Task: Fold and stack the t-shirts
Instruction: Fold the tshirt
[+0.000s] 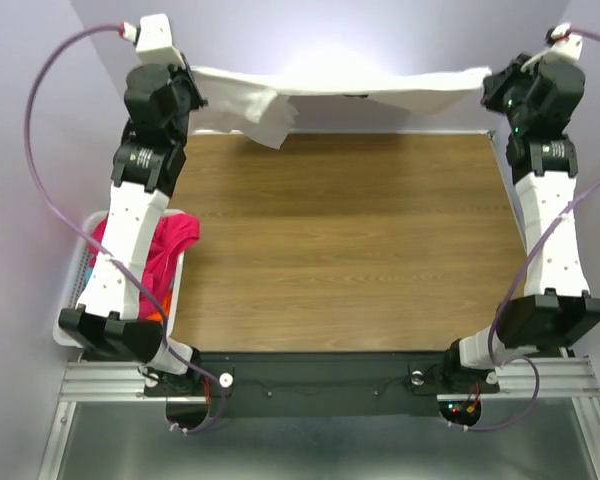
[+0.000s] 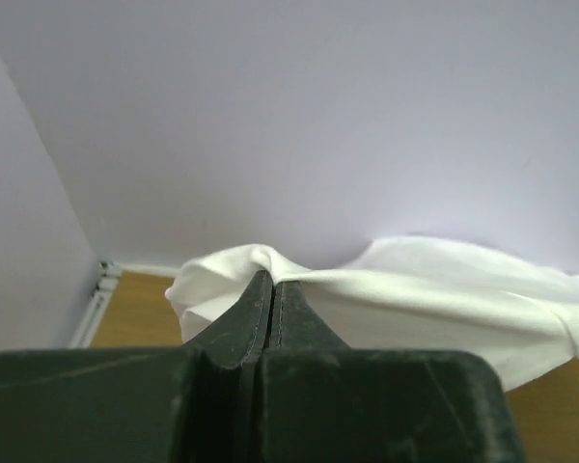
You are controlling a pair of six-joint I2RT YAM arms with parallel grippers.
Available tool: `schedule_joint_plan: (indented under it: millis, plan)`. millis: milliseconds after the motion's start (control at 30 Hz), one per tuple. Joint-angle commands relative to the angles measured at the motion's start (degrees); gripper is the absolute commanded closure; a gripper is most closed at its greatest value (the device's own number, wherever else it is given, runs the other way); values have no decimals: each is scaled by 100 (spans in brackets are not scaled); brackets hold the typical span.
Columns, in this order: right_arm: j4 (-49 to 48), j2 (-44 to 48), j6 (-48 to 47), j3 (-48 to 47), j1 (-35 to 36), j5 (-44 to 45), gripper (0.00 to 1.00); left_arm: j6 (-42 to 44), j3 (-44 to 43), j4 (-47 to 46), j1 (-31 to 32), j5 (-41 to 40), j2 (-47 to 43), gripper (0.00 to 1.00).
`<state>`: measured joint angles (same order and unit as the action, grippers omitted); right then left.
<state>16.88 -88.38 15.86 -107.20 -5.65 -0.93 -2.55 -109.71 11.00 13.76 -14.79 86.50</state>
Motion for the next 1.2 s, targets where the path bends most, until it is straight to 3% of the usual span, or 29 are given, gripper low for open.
schedule_joint_plan:
  millis: [0, 133, 267, 400, 600, 1167]
  plan:
    - [-545, 575, -364, 1329, -85, 399, 99, -1043, 1796, -266, -58, 544, -702, 100]
    - [-783, 1111, -294, 3593, -77, 962, 99, -1959, 3751, -169, -40, 1451, -1196, 100]
    - [-792, 1550, 188, 5037, -111, 1875, 99, -2513, 5780, -143, 83, 1997, -1889, 100]
    - [-722, 1955, 593, 5999, -165, 2253, 99, -2602, 6583, 59, 118, 2068, -2312, 100]
    - [-345, 2141, 928, 6456, -191, 2492, 99, -2680, 6910, 613, 118, 2383, -2235, 100]
    - [122, 2105, 1429, 7020, -200, 2475, 99, -2778, 7394, 701, 118, 2533, -2146, 100]
